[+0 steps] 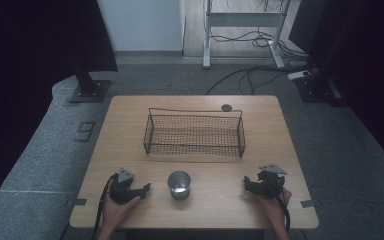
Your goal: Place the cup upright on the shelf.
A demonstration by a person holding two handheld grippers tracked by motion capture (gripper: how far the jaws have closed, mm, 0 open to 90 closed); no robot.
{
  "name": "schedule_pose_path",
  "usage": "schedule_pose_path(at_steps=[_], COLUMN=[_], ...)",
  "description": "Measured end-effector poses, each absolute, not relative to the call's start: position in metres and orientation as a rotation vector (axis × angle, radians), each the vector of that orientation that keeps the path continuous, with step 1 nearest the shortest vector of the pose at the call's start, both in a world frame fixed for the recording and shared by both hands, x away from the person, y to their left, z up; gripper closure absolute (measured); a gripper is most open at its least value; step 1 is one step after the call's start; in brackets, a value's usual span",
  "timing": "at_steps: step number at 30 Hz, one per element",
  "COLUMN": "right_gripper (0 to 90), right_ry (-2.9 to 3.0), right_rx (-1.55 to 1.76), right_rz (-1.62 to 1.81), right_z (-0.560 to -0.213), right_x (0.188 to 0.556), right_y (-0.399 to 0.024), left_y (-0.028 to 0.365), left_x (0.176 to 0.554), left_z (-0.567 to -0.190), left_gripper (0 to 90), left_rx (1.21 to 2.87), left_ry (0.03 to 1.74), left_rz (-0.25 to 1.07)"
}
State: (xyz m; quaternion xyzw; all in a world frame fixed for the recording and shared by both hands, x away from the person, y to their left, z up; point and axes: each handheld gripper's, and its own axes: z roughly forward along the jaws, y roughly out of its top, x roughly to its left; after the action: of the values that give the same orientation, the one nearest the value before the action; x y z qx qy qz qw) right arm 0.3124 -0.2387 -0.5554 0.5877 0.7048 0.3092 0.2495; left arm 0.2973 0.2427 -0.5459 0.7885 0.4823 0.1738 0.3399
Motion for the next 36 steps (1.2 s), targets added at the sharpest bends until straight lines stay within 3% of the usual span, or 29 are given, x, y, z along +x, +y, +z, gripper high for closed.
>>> schedule_pose_path(at_steps=[14, 36], right_gripper=[7.9, 8.0], right_ry=[1.909, 1.905], right_rx=[1.609, 1.612], right_rz=[0.837, 0.838], right_z=[-0.555, -0.555], right_x=[0.311, 0.31], right_y=[-0.238, -0.238], left_y=[0.247, 0.251], left_x=[0.293, 0.276], left_z=[-0.544, -0.511], left_gripper=[19.5, 18.5], left_rx=[2.029, 1.897], left_ry=[1.253, 1.157], left_rz=[0.503, 0.459])
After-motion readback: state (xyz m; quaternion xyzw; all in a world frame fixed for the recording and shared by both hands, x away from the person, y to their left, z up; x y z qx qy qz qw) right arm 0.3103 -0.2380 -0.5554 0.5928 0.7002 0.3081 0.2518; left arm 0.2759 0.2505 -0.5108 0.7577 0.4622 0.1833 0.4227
